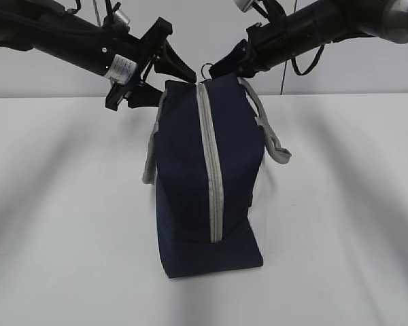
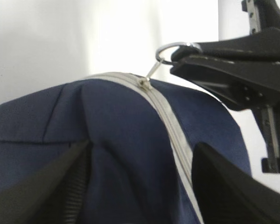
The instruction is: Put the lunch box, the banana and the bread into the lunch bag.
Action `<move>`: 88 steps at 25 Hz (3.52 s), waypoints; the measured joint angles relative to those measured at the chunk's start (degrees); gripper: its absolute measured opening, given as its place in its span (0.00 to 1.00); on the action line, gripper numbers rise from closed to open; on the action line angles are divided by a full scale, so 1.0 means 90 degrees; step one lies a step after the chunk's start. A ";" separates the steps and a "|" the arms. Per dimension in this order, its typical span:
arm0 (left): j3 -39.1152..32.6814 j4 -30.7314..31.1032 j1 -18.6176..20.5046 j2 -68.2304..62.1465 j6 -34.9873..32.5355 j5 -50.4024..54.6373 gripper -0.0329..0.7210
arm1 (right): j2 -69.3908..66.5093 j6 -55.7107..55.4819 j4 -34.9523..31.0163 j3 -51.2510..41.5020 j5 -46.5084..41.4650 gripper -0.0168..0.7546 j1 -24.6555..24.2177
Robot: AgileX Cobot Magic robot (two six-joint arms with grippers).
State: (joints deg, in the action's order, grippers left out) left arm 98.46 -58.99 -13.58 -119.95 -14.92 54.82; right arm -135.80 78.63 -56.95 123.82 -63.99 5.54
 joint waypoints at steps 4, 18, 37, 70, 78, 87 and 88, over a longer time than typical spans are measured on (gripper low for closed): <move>0.0052 0.0027 -0.0144 -0.0120 0.0068 -0.0304 0.58 | 0.0000 0.0157 -0.0001 0.0000 -0.0028 0.00 0.0000; 0.0071 0.0184 -0.0221 -0.0126 -0.0090 -0.0259 0.06 | -0.0119 0.0946 -0.0446 0.0004 0.0087 0.00 0.0000; 0.0077 0.0007 -0.0255 0.0215 -0.0668 0.0007 0.05 | -0.0492 0.0642 -0.0268 0.0026 0.0385 0.00 0.0000; 0.0080 0.1667 -0.0220 0.0846 -0.0716 -0.0215 0.65 | -0.0419 -0.3805 0.0399 0.1526 -0.0654 0.61 -0.0464; 0.0086 0.4164 -0.0214 0.1560 0.1056 -0.0010 0.64 | 0.0320 -0.6747 0.2452 0.1526 -0.0743 0.61 -0.0464; -0.0710 0.5486 -0.0221 0.2409 0.1816 0.0278 0.58 | 0.1268 -0.7761 0.3030 0.0768 -0.0793 0.61 -0.0383; -0.0919 0.5503 -0.0226 0.2552 0.1836 0.0252 0.58 | 0.1409 -0.7773 0.3091 0.0544 -0.0793 0.61 -0.0332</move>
State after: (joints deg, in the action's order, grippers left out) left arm 90.18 -9.46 -15.61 -96.98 1.60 57.09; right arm -123.11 8.68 -29.13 128.71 -71.13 2.55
